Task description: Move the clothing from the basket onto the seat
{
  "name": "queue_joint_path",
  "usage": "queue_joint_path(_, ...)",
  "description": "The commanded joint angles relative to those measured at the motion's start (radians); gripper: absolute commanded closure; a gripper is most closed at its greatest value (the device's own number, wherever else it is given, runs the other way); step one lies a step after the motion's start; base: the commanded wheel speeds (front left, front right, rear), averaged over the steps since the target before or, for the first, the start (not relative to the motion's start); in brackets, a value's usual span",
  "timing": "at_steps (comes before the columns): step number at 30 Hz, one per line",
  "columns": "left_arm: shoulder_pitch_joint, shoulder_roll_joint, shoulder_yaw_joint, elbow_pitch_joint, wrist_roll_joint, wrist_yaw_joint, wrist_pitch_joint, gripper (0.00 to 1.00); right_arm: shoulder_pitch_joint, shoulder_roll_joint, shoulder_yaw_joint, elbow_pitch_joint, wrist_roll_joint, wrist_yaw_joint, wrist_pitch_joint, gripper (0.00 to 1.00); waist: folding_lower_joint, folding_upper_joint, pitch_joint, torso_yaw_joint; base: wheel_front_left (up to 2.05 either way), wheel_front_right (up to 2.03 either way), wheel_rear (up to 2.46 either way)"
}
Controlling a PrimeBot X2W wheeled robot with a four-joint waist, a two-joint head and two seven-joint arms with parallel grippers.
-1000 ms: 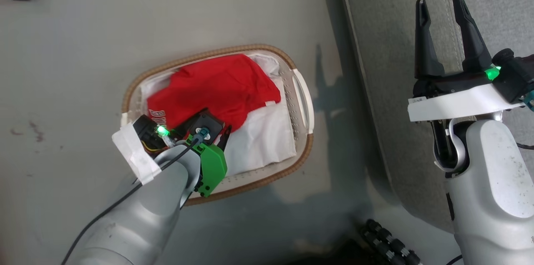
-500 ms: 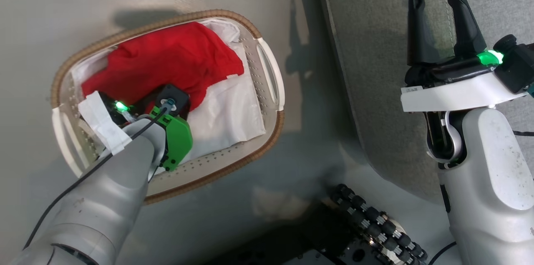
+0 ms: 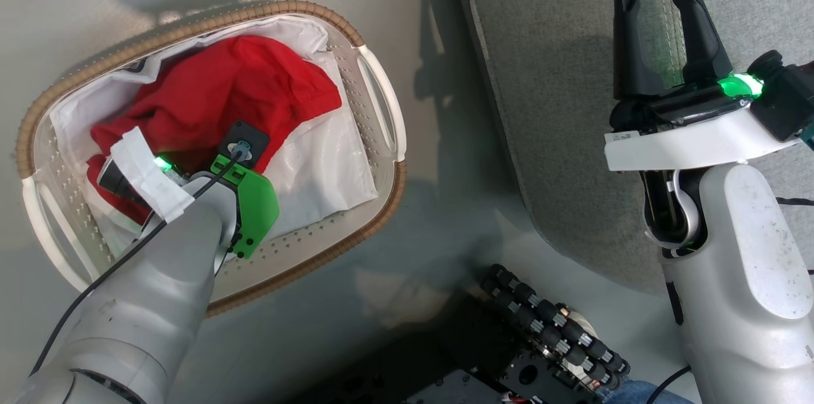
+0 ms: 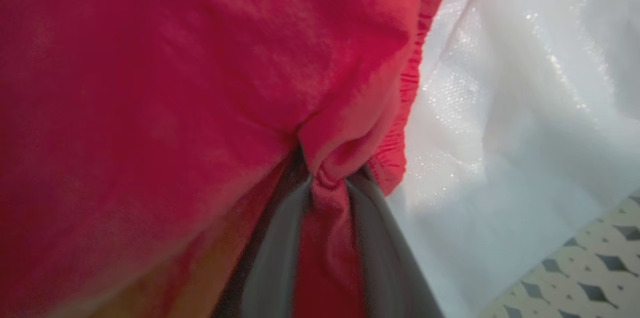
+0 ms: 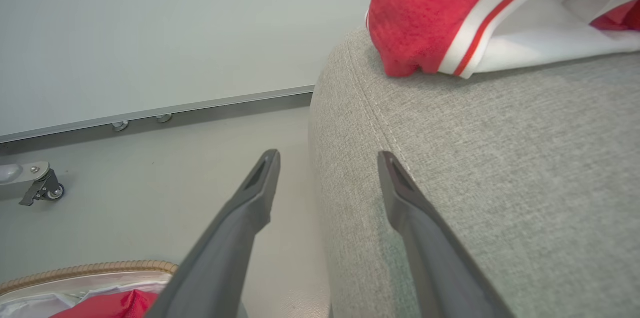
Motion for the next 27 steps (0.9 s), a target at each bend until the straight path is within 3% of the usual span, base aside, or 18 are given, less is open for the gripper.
queue_joint_path(1,0.012,0.003,0.000,0.004,-0.007,-0.001,0.004,1.00,-0.009,-0.002,-0.004,0.001,0.004,-0.001,-0.002,0.00,-0.0001,-0.0001,-0.003,0.001,0.00,0.00,0.00)
queue_joint_path(13,0.057,-0.051,-0.006,-0.025,-0.051,-0.033,-0.085,1.00,0.015,-0.002,-0.034,0.025,-0.036,-0.001,-0.002,0.00,-0.0001,-0.0001,-0.091,0.064,0.00,0.00,0.00)
queue_joint_path(27,0.161,-0.077,-0.080,-0.204,-0.063,-0.050,-0.194,1.00,0.111,-0.003,-0.101,0.080,-0.164,-0.001,-0.002,0.00,-0.0001,-0.0001,-0.344,0.217,0.00,0.00,0.00)
